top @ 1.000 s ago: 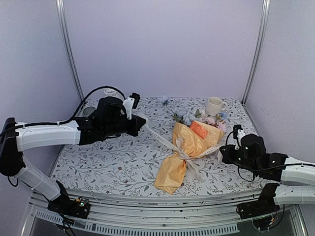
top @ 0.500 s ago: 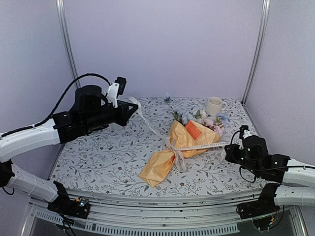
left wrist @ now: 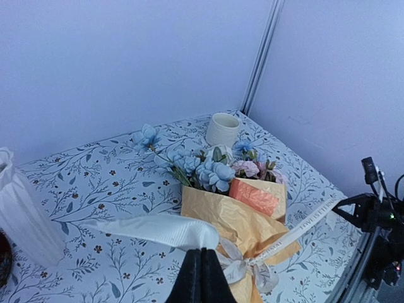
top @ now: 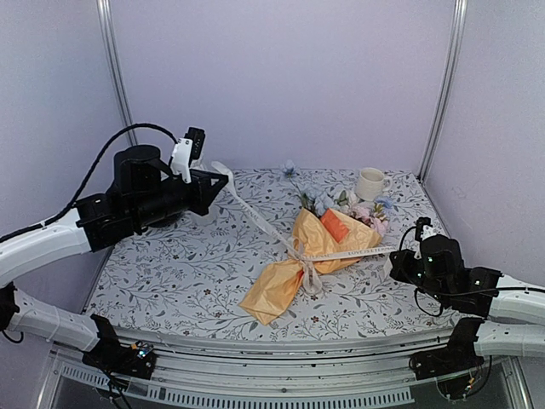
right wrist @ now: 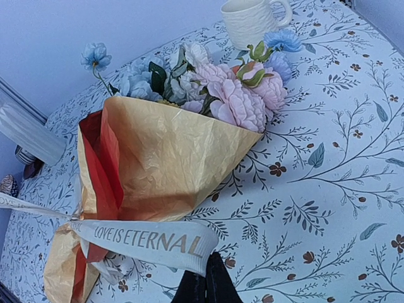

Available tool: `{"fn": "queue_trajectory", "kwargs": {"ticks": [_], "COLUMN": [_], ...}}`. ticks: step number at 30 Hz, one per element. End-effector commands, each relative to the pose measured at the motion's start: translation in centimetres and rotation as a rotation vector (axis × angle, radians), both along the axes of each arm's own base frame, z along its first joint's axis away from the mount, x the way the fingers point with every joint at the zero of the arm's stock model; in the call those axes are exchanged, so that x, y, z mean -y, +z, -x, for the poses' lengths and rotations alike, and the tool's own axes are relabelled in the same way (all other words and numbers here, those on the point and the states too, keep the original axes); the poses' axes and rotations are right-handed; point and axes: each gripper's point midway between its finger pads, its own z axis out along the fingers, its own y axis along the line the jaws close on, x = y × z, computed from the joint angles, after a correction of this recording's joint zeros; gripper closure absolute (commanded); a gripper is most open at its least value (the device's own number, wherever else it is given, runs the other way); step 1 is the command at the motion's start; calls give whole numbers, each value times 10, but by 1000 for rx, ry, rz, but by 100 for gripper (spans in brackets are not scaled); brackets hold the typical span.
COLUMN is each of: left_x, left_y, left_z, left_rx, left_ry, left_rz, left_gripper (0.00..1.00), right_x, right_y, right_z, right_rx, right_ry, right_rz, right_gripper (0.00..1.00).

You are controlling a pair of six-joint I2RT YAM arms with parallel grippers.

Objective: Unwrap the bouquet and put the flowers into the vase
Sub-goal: Untie the ribbon from the tied bouquet.

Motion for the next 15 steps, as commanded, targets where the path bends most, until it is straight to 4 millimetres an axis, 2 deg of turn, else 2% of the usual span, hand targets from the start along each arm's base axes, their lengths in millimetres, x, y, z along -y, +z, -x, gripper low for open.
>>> {"fn": "queue_trajectory", "kwargs": {"ticks": [1, 10, 15], "left_x": [-13, -31, -34], "left_y": [-4, -8, -10], "left_z": [4, 6, 7], "left_rx": [16, 26, 28], "left_ry": [42, 98, 108], "left_rz": [-29, -41, -50], "left_gripper": [100, 100, 100], "right_x": [6, 21, 31], "right_y": [6, 31, 44], "right_z": [-2, -5, -3], "right_rx": [15, 71, 105], "right_ry": [-36, -90, -119], "right_rz": [4, 49, 47], "right_gripper": [96, 96, 96]}}
